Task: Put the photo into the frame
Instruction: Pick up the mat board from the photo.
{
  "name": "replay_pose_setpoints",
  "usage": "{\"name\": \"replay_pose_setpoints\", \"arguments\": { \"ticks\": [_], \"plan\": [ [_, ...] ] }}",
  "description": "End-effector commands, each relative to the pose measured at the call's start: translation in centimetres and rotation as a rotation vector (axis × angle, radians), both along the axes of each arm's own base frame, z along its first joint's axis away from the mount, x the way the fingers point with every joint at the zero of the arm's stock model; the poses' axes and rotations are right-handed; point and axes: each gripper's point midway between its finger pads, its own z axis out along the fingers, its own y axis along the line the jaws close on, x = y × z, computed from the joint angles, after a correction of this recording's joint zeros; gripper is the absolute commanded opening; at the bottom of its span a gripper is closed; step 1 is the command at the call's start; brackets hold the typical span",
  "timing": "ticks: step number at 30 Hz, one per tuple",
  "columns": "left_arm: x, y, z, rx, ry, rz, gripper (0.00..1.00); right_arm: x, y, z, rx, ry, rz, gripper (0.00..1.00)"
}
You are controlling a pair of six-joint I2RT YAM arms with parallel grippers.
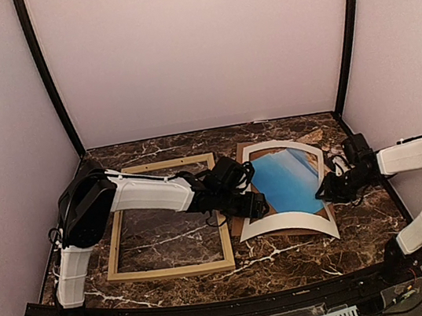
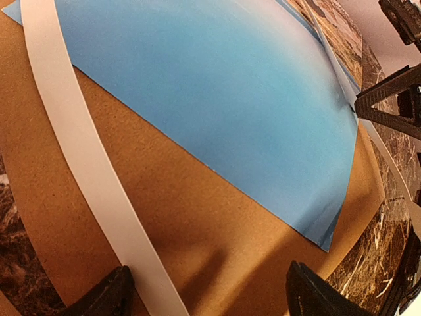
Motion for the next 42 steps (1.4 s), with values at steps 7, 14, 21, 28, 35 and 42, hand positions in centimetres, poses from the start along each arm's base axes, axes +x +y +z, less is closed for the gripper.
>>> {"name": "replay_pose_setpoints", "arguments": {
  "ticks": [7, 14, 21, 28, 35, 42],
  "plan": [
    [-0.6, 1.7, -0.8, 0.053, 0.040, 0.014, 0.83, 0.6, -0.3, 0.2, -0.168, -0.002, 0.016, 0.25],
    [-0.6, 1.6, -0.3, 0.044, 0.034, 0.011, 0.83, 1.0, -0.7, 1.1, -0.196, -0.017, 0.004, 0.18],
    [-0.5, 1.5, 0.7, 0.033, 0.021, 0.008, 0.83, 1.4, -1.0, 1.5, -0.220, -0.020, 0.005, 0.10],
    [-0.4, 1.3, 1.5, 0.026, 0.007, 0.001, 0.83, 1.7, -1.4, 2.0, -0.248, -0.022, 0.007, 0.04],
    [0.0, 1.0, 2.9, 0.018, -0.016, -0.007, 0.83, 1.7, -2.0, 2.5, -0.285, -0.026, 0.000, 0.01],
    [0.7, 0.8, 5.7, 0.006, -0.067, -0.012, 0.85, 1.9, -2.6, 3.6, -0.316, -0.043, -0.011, 0.00]
  ]
}}
